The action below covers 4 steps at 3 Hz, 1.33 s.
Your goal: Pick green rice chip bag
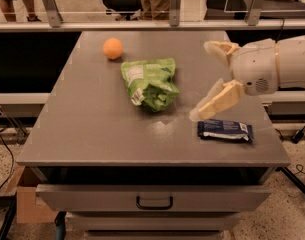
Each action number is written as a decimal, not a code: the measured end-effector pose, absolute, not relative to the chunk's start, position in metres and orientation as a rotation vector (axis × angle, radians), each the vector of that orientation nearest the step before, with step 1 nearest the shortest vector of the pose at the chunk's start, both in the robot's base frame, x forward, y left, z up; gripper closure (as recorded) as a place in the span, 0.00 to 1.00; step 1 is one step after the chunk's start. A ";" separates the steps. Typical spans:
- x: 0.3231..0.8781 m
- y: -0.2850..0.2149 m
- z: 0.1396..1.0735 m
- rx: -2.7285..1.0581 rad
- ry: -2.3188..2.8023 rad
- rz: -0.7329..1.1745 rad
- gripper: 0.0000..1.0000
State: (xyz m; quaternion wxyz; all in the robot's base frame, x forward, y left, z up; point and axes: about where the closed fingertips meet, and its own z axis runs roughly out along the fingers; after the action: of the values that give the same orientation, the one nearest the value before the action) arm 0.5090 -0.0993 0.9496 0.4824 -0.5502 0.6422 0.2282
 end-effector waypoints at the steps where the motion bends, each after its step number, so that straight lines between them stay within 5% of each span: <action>1: 0.522 -0.084 0.932 -1.314 1.562 0.547 0.00; 4: 0.561 -0.055 0.885 -1.258 1.629 0.454 0.00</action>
Offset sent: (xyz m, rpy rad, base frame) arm 0.0393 0.0368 -0.0674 -0.0568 -0.0153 -0.1251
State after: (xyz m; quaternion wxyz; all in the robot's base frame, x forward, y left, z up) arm 0.5611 -0.0551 0.8852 0.4945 -0.5187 0.6718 0.1873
